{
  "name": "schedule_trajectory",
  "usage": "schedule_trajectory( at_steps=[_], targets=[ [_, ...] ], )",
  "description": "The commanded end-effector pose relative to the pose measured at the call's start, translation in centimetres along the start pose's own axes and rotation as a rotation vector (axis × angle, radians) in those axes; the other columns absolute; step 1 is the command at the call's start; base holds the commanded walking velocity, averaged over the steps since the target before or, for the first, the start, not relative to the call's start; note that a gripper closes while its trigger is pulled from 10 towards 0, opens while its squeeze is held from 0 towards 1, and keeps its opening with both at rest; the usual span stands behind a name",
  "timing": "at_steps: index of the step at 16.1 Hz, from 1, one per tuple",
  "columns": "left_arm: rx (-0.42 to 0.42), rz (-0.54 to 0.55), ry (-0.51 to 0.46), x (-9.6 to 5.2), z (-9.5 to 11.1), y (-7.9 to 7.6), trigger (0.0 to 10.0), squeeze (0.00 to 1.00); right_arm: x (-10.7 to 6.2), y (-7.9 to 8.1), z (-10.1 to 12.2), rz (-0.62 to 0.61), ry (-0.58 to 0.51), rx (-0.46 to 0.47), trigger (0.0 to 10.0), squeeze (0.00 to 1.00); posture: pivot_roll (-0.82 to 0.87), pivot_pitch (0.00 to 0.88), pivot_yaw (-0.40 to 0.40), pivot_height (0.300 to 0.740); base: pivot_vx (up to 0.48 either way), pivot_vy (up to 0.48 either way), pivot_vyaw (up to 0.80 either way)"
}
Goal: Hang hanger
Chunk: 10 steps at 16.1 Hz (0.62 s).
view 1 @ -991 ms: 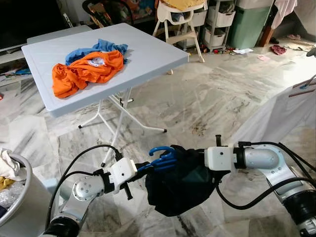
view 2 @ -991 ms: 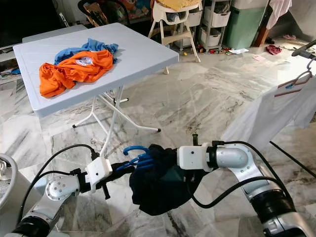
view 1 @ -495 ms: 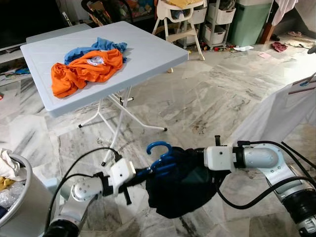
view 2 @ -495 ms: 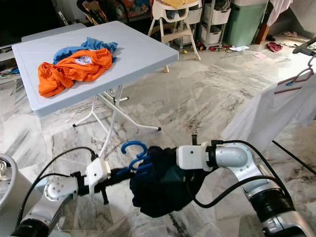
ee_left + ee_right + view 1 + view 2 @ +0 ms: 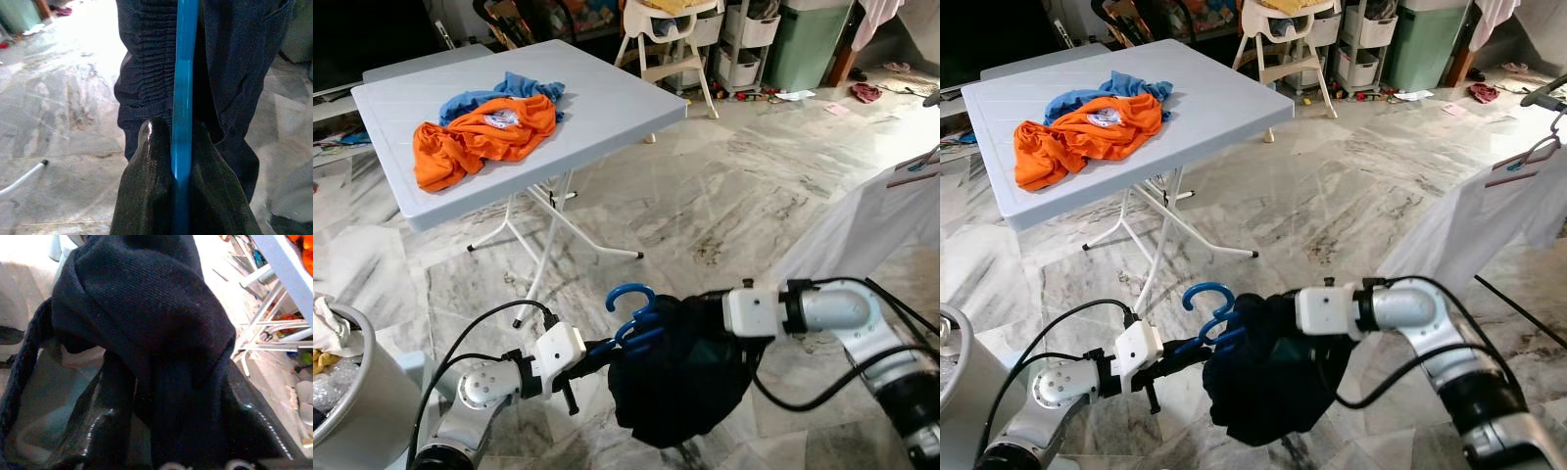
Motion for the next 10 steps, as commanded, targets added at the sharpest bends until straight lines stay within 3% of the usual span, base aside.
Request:
schedule_trajectory(
  at_steps=[1,6,10],
  targets=[
    [0.022,0.038,-0.029,-0.21,0.44,0.42,0.0,0.0,-0.33,-0.6,-0.02,0.0,0.002,0.001,10.0,1.0,-0.12,0.037,0.044,0.74,0.0,0.0,0.0],
    [0.013,0.058,-0.032,-0.24,0.0,-0.02,0.0,0.0,-0.8,-1.28,-0.37,-0.008,0.013,0.012,10.0,1.0,-0.12,0.031,0.038,0.74,0.0,0.0,0.0],
    [0.021,0.146,-0.07,-0.22,0.31,0.55,0.0,0.0,-0.66,-1.3,-0.62,-0.015,0.019,0.013,10.0,1.0,-0.12,0.027,0.038,0.74,0.0,0.0,0.0]
  ],
)
Point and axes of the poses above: a point about 5 cm out from each wrist's last joint towards the gripper, its own x axis pointing out of the wrist towards the gripper, its own z axis along the axis of the wrist's last joint, y = z × x, the point moved 1 cm from there along x, pointing out of the wrist towards the gripper, and after that the axes turned 6 degrees about -x, right-handed, at the moved point
